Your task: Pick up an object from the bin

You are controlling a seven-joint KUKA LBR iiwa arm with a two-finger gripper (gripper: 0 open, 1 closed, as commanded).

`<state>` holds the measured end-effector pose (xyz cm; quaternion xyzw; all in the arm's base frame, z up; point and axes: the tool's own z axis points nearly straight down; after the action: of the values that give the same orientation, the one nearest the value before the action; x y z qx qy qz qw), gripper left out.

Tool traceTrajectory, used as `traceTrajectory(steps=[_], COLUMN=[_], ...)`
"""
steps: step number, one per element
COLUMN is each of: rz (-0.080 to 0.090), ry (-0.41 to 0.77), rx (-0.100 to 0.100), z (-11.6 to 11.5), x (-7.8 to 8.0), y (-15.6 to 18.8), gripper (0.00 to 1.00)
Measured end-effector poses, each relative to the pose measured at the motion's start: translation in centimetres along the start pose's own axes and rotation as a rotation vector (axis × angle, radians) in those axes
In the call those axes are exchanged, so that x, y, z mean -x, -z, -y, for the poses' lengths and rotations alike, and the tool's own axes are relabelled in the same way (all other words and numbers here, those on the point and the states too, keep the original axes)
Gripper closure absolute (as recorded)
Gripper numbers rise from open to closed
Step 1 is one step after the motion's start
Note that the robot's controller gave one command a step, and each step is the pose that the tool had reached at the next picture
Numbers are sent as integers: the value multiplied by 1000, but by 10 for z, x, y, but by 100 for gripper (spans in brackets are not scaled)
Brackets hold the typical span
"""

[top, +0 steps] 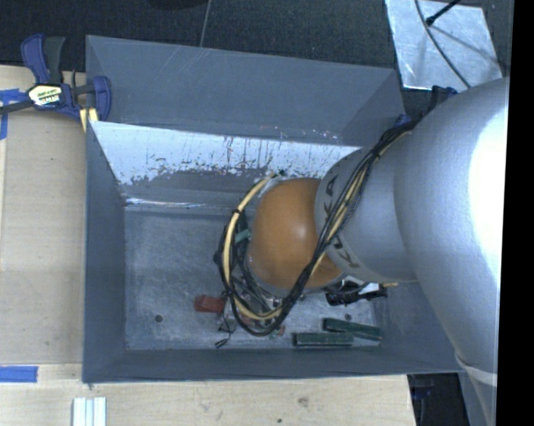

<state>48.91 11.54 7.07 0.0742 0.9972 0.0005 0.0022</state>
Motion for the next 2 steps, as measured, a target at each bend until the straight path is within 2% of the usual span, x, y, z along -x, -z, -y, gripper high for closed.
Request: traceTrajectory(steps=[2], rz=[-6], ry=[0], rx=[-2], z=[1], x=[-1], y=[5], gripper=[100])
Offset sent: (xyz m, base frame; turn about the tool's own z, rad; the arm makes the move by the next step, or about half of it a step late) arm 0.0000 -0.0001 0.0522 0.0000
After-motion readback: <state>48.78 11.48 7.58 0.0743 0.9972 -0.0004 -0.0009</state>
